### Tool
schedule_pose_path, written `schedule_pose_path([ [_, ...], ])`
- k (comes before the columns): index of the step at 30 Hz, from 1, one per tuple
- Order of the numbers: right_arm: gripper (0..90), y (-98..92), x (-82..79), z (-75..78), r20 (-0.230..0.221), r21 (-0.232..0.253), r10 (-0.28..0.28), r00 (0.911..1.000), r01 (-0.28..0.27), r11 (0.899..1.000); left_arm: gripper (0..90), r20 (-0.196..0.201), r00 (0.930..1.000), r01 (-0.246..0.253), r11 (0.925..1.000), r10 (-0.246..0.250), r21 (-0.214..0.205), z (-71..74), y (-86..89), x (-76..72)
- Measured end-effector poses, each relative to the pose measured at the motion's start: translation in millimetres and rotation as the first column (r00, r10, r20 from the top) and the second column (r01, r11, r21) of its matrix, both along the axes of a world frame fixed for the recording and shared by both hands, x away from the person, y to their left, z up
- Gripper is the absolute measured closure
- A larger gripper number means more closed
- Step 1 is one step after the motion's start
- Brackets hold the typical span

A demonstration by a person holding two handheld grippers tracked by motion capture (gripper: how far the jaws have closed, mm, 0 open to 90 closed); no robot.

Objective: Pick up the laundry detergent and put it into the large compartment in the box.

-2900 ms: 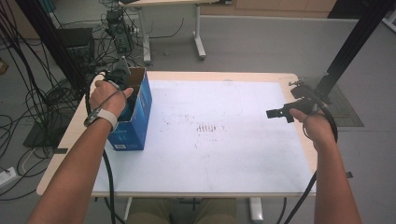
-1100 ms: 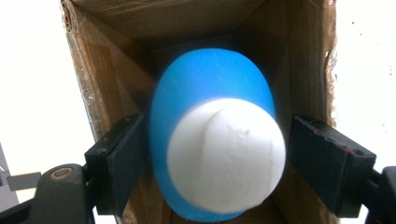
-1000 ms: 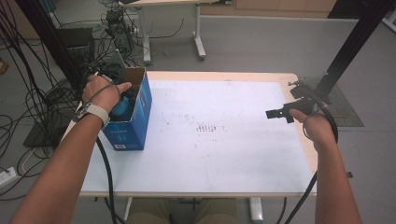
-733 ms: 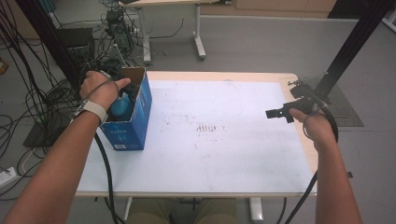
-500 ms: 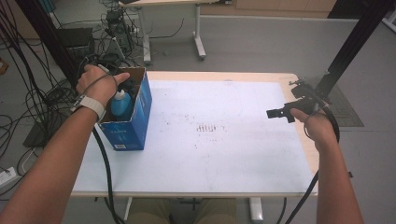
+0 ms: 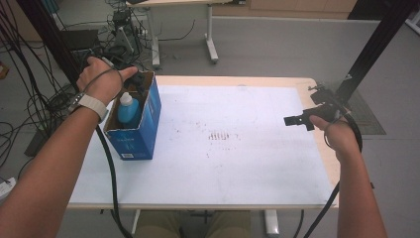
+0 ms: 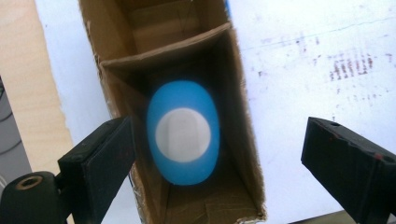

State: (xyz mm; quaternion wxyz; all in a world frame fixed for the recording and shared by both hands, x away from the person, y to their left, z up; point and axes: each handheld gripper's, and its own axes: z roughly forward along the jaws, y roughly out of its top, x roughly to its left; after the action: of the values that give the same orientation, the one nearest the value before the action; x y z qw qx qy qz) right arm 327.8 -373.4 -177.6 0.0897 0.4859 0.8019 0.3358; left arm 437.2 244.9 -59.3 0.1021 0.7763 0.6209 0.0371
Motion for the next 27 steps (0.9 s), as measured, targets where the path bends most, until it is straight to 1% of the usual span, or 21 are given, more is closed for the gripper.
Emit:
schedule_pose_path([
  [2,7.7,-0.4,-0.7,0.6,0.001,0.001,-0.002,1.0,0.002,1.0,10.3,0.01,0.9999,0.009,0.9999,-0.009,-0.005,5.4,0.3,-1.4],
  [4,7.6,-0.5,-1.2,1.3,0.002,0.0,-0.003,1.0,0.003,1.0,10.3,0.017,0.9997,0.02,0.9998,-0.02,-0.001,10.1,-0.3,-2.2],
  [6,7.7,-0.6,-1.6,1.8,0.002,-0.001,-0.004,1.0,0.004,1.0,10.2,0.027,0.9991,0.032,0.9994,-0.032,-0.01,14.9,0.6,-3.7],
  [9,7.7,-0.4,-2.1,2.1,0.001,-0.003,-0.005,1.0,0.005,1.0,9.9,0.041,0.9973,0.061,0.9981,-0.061,-0.004,21.5,-1.1,-5.6],
  [10,7.7,-0.5,-2.2,2.2,0.001,-0.002,-0.006,1.0,0.006,1.0,9.9,0.044,0.9966,0.07,0.9975,-0.069,-0.01,23.0,-1.0,-6.1],
  [12,7.7,-0.1,-2.3,2.6,0.001,-0.003,-0.005,1.0,0.005,1.0,9.9,0.052,0.9947,0.089,0.9958,-0.088,-0.021,26.4,-0.4,-7.3],
  [13,7.7,0.2,-2.2,3.0,0.001,-0.004,-0.004,1.0,0.004,1.0,9.9,0.055,0.9929,0.108,0.9937,-0.106,-0.03,28.2,-0.1,-7.7],
  [16,7.7,0.9,-2.5,4.2,0.003,-0.005,-0.004,1.0,0.004,1.0,9.9,0.065,0.9872,0.148,0.9886,-0.146,-0.029,32.1,-3.7,-9.4],
  [20,7.7,2.2,-2.6,5.7,0.004,-0.007,-0.003,1.0,0.003,1.0,9.9,0.073,0.9771,0.202,0.9789,-0.2,-0.03,37.2,-9.9,-10.8],
  [23,7.7,2.4,-2.9,6.0,0.004,-0.007,-0.004,1.0,0.004,1.0,9.6,0.071,0.9666,0.249,0.9682,-0.246,-0.028,41.1,-16.1,-11.4],
  [24,7.7,2.4,-2.9,5.9,0.004,-0.006,-0.004,1.0,0.004,1.0,9.6,0.072,0.9616,0.267,0.9633,-0.265,-0.025,42.6,-18.7,-11.9],
  [26,7.7,2.5,-2.9,5.8,0.003,-0.006,-0.004,1.0,0.004,1.0,9.5,0.076,0.9486,0.31,0.9502,-0.307,-0.03,45.1,-23.5,-12.8],
  [27,7.7,2.6,-2.9,5.6,0.003,-0.007,-0.003,1.0,0.003,1.0,9.5,0.076,0.9445,0.322,0.9462,-0.32,-0.029,45.9,-26.1,-13.3],
])
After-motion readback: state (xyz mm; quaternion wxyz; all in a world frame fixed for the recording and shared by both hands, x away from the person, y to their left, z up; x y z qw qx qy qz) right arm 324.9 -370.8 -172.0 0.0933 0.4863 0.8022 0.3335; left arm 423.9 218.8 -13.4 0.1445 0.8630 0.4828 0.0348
